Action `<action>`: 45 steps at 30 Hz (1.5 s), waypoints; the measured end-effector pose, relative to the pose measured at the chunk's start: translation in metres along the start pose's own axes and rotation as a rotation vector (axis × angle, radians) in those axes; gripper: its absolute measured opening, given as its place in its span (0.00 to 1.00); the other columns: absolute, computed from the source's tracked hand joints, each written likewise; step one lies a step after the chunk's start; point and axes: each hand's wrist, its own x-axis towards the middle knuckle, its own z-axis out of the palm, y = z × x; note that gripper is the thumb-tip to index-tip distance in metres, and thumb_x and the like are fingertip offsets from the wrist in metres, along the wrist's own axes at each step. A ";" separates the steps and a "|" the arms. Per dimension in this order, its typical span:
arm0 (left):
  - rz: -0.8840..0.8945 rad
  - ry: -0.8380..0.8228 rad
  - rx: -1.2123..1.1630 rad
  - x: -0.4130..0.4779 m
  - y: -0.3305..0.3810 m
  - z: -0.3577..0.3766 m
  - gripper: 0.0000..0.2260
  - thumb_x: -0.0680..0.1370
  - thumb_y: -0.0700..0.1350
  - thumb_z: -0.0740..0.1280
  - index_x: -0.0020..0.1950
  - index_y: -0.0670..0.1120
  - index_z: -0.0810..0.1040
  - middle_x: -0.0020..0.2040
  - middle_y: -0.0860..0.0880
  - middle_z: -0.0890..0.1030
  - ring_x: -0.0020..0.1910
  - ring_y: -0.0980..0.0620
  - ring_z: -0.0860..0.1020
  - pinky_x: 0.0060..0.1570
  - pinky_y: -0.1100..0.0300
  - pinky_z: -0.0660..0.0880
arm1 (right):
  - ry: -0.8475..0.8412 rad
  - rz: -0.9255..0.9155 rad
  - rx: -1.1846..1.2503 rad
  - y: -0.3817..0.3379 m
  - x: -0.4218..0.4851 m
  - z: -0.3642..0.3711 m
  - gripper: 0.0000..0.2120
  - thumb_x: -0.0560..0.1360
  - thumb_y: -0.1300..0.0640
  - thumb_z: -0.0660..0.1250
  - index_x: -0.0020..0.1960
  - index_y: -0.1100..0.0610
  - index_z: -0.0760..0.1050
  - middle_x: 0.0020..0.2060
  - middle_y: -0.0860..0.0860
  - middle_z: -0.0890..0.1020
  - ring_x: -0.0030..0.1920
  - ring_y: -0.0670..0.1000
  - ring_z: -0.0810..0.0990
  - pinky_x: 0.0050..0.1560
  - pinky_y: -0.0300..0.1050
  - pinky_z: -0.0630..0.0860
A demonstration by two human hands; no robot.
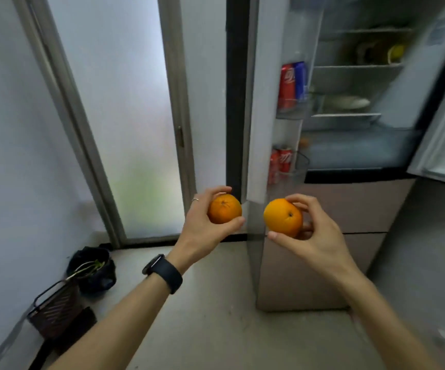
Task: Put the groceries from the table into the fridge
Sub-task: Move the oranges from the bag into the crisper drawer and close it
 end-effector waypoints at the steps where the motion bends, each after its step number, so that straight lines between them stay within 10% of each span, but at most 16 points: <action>1: 0.032 -0.010 0.004 0.016 0.010 0.015 0.28 0.70 0.52 0.79 0.65 0.61 0.69 0.61 0.58 0.70 0.57 0.55 0.76 0.51 0.61 0.79 | 0.027 0.001 -0.027 0.008 0.006 -0.018 0.31 0.66 0.47 0.81 0.62 0.36 0.68 0.58 0.35 0.73 0.53 0.40 0.78 0.45 0.34 0.79; 13: 0.340 -0.143 -0.049 0.200 0.075 0.168 0.30 0.66 0.50 0.82 0.63 0.61 0.73 0.62 0.57 0.70 0.58 0.61 0.75 0.51 0.69 0.76 | 0.286 -0.039 -0.184 0.104 0.128 -0.179 0.31 0.66 0.52 0.82 0.60 0.37 0.69 0.58 0.38 0.75 0.51 0.38 0.78 0.44 0.33 0.77; 22: 0.248 -0.157 -0.046 0.327 0.084 0.289 0.29 0.67 0.53 0.80 0.64 0.65 0.71 0.61 0.56 0.66 0.58 0.57 0.75 0.58 0.59 0.77 | 0.308 -0.022 -0.276 0.173 0.261 -0.261 0.31 0.68 0.54 0.80 0.60 0.38 0.65 0.55 0.35 0.71 0.47 0.43 0.78 0.41 0.30 0.74; 27: 0.157 -0.160 0.023 0.369 0.077 0.349 0.30 0.69 0.54 0.78 0.66 0.62 0.69 0.62 0.53 0.63 0.56 0.55 0.72 0.52 0.67 0.70 | 0.268 0.006 -0.325 0.231 0.326 -0.287 0.34 0.67 0.52 0.80 0.63 0.39 0.63 0.58 0.42 0.73 0.50 0.47 0.78 0.47 0.45 0.78; 37: -0.207 0.017 0.366 0.528 0.032 0.400 0.31 0.70 0.62 0.73 0.70 0.57 0.68 0.62 0.46 0.71 0.59 0.43 0.76 0.59 0.53 0.73 | -0.139 0.014 -0.525 0.337 0.510 -0.317 0.37 0.62 0.35 0.78 0.67 0.44 0.71 0.60 0.45 0.77 0.60 0.50 0.75 0.58 0.48 0.74; 45: -0.423 -0.512 0.977 0.585 -0.024 0.391 0.23 0.70 0.57 0.76 0.62 0.52 0.79 0.58 0.49 0.82 0.56 0.48 0.80 0.50 0.60 0.75 | -0.852 -0.159 -0.796 0.392 0.596 -0.246 0.34 0.62 0.41 0.80 0.64 0.41 0.72 0.55 0.48 0.81 0.55 0.54 0.79 0.52 0.47 0.77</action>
